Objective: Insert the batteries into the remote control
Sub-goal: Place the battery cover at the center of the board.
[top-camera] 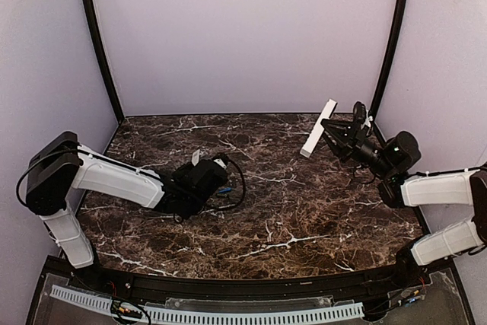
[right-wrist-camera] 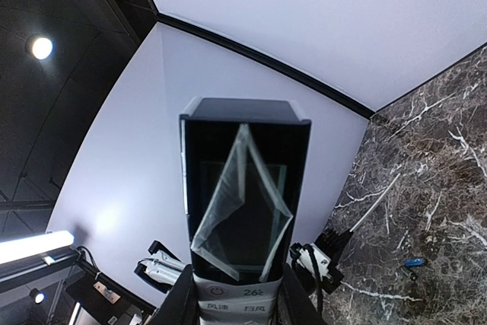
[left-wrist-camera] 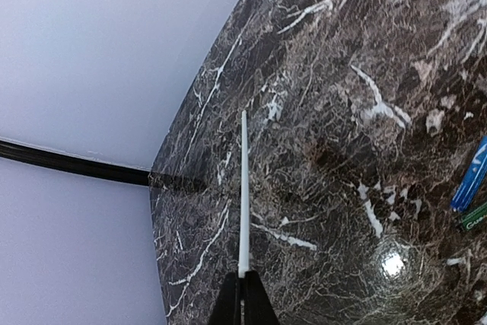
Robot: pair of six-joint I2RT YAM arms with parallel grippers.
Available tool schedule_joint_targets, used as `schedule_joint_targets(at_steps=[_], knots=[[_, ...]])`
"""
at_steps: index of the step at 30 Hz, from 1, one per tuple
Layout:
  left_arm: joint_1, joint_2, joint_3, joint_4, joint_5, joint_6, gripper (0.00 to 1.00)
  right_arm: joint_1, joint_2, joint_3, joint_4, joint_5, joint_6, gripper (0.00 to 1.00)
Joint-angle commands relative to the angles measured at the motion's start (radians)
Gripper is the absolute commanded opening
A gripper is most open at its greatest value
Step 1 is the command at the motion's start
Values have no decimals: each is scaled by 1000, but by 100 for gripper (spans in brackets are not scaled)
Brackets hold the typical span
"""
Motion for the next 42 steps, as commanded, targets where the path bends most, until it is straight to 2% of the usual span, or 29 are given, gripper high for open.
schedule_joint_targets(at_steps=[1,8,10,11,14,15,22,23,24,27,28,32,37,42], knots=[[9,28,-31,-69,20,37,0,-11,-20,-14,22,-22,-15,0],[11,34,-64,-120,85,11,2,-15,2,-15,42,-26,-10,0],[11,37,-65,-158,102,-17,16,-16,7,-12,45,-29,-8,0],[11,35,-64,-173,117,-42,27,-15,9,-12,47,-29,-7,0],[10,12,-70,-235,142,-91,42,-15,14,-8,44,-34,-13,0],[10,3,-70,-256,157,-110,50,-15,17,-7,46,-36,-15,0],[2,-219,0,-339,246,-213,76,-15,56,12,104,-78,-47,0],[1,-269,22,-346,285,-234,78,-15,65,17,122,-88,-52,0],[0,-340,51,-349,426,-287,82,-15,93,33,171,-123,-58,0],[-1,-426,90,-304,639,-368,83,-15,129,54,240,-160,-63,0],[-3,-439,96,-271,756,-405,85,-15,141,58,261,-168,-63,0],[-32,-421,133,-152,994,-491,88,-12,153,78,281,-197,-93,0],[-79,-321,222,-71,1137,-573,88,-5,130,88,249,-208,-147,0],[-118,-190,317,-17,1178,-625,87,18,116,86,234,-216,-187,0]])
